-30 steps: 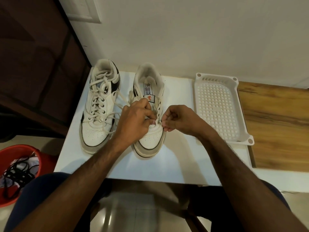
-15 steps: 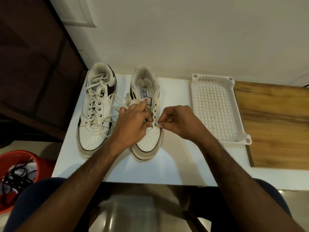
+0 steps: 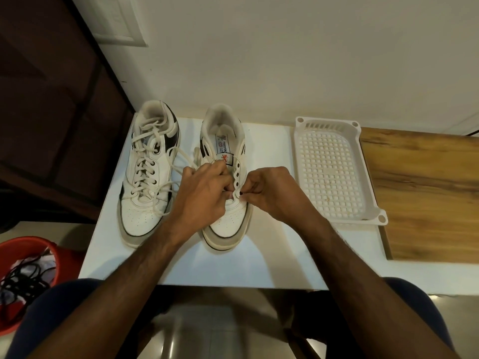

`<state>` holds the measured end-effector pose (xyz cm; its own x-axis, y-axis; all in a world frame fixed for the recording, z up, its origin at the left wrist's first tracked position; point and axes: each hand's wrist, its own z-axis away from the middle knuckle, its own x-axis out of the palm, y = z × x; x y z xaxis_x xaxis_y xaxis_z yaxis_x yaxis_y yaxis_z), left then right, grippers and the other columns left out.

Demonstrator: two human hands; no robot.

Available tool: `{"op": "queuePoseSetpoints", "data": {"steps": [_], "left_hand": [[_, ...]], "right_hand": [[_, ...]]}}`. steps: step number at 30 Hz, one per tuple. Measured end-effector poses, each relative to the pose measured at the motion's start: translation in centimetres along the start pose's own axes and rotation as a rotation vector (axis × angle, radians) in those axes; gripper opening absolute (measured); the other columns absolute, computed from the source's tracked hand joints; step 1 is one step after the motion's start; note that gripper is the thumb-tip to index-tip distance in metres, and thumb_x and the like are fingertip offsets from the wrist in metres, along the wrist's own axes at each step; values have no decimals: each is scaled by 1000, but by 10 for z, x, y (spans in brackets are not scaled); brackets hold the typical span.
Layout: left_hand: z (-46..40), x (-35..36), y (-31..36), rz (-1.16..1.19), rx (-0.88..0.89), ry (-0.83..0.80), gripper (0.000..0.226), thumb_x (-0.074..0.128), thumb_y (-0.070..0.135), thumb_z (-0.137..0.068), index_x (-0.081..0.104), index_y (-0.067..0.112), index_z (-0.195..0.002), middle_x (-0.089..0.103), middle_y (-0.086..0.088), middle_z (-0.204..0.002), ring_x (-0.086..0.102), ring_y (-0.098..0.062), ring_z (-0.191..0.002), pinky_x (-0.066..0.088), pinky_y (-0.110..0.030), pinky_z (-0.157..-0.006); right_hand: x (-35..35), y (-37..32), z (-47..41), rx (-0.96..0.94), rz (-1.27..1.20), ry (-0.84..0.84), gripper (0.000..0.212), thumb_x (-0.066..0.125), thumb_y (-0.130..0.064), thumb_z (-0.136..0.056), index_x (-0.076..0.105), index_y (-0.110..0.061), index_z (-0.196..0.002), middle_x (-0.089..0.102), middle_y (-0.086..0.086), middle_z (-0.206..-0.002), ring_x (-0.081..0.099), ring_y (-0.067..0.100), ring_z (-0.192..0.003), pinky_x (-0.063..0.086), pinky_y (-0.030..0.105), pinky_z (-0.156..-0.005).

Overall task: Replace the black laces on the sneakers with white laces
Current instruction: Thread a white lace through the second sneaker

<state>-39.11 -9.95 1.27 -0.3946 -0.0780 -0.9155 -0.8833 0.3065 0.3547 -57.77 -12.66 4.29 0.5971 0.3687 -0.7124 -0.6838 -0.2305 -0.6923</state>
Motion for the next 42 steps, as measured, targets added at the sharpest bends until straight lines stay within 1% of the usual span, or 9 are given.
{"op": "queuePoseSetpoints", "data": {"steps": [5, 11, 17, 21, 25, 29, 34, 38, 42], "left_hand": [[0, 1, 0, 86, -44, -1, 11, 79, 17, -83, 69, 22, -83, 46, 17, -96, 56, -16, -95, 24, -36, -80], [-1, 1, -1, 121, -73, -3, 9, 81, 17, -82, 73, 21, -83, 46, 18, -93, 57, -16, -95, 23, -36, -81], [-5, 2, -3, 197, -104, -63, 7, 78, 17, -86, 74, 22, -85, 48, 19, -96, 53, -14, -105, 19, -35, -83], [-4, -4, -8, 275, -61, -141, 5, 70, 29, -93, 75, 26, -94, 50, 22, -109, 49, -12, -118, 19, -36, -86], [6, -3, -6, 45, -13, -6, 54, 69, 62, -78, 63, 27, -120, 43, 11, -143, 44, -18, -122, 24, -36, -88], [0, -5, 1, 45, -80, 62, 76, 83, 64, -64, 56, 30, -127, 37, 13, -146, 37, -17, -120, 23, -36, -88], [-1, -3, 0, 80, -92, 61, 73, 86, 63, -60, 59, 33, -121, 37, 15, -145, 37, -18, -121, 24, -38, -90], [-1, -2, -3, 59, -87, 60, 69, 85, 66, -60, 64, 32, -117, 39, 14, -144, 39, -20, -121, 26, -39, -90], [-1, -1, -3, 60, -85, 71, 68, 85, 67, -60, 64, 32, -115, 40, 14, -144, 40, -21, -120, 26, -39, -89]], "right_hand": [[4, -3, 1, 74, -18, 23, 19, 88, -29, -76, 77, -15, -81, 74, -6, -76, 70, 7, -73, 57, 28, -72], [-7, 3, 1, 149, -158, -46, 3, 83, -15, -83, 81, -17, -85, 77, -10, -82, 70, 3, -75, 50, 11, -71], [10, -3, 2, 175, -116, 53, 16, 86, -15, -78, 71, -18, -77, 72, -7, -77, 71, 11, -75, 58, 35, -78], [7, -1, 1, 175, -101, 37, 14, 86, -16, -79, 72, -19, -79, 73, -6, -76, 70, 9, -73, 57, 25, -74], [0, 2, -3, 177, -168, -4, 10, 83, -15, -80, 73, -17, -78, 74, -7, -78, 70, 6, -73, 49, 11, -67], [-13, 8, -4, 175, -246, -14, 8, 76, -9, -83, 69, -13, -83, 77, -4, -84, 73, 9, -84, 58, 31, -84], [-43, 9, 2, 202, -707, 61, 6, 54, -7, -101, 50, -5, -98, 78, 10, -97, 75, 24, -94, 54, 35, -86], [-45, 9, -1, 246, -1033, 226, 11, 43, -5, -105, 49, -12, -99, 64, 1, -72, 61, 17, -72, 51, 34, -75], [-27, 5, -3, 256, -241, 34, 12, 50, -28, -104, 56, -18, -105, 62, -1, -85, 54, 11, -71, 39, 26, -64]]}}
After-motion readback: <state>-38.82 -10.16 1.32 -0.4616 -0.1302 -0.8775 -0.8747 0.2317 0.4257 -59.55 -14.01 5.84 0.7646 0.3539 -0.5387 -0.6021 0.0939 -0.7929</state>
